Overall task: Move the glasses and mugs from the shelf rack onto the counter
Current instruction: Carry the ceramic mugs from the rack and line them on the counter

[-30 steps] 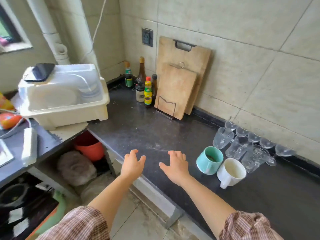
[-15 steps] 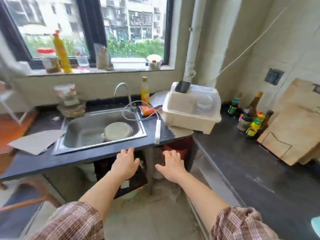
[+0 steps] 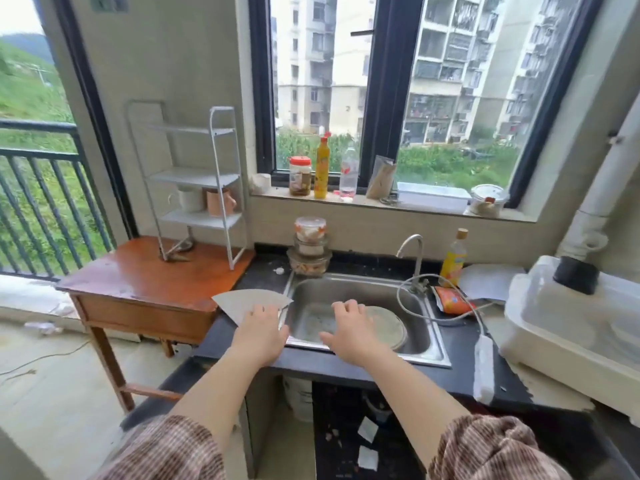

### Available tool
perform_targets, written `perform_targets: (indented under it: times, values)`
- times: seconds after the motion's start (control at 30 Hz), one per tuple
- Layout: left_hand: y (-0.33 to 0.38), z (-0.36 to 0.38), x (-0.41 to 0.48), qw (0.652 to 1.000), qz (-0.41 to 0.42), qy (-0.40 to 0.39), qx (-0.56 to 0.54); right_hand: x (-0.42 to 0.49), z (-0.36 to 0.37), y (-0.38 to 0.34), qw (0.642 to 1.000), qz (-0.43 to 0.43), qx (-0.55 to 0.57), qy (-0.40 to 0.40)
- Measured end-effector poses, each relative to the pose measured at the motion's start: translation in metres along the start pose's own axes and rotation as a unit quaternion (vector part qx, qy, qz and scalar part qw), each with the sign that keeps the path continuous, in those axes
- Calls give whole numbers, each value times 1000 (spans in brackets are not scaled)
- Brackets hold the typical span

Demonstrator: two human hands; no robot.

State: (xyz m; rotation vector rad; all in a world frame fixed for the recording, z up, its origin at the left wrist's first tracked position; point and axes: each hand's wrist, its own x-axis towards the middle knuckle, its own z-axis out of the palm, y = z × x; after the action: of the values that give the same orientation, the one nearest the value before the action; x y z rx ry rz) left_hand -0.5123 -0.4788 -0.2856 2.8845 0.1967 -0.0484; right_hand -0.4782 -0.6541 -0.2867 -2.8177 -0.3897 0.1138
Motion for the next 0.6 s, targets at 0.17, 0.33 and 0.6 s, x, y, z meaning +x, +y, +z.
perform_targets:
  times: [0.17, 0.33, 0.6]
  values:
    - [-60, -26, 64, 999, -36, 30, 24, 93, 1, -60, 997, -61, -39, 10]
    - [-123, -56, 135, 993, -81, 54, 64, 186, 8, -119, 992, -106, -63, 6]
    - [-216, -87, 219, 986, -139, 79, 34, 297, 20, -210, 981, -169, -91, 16]
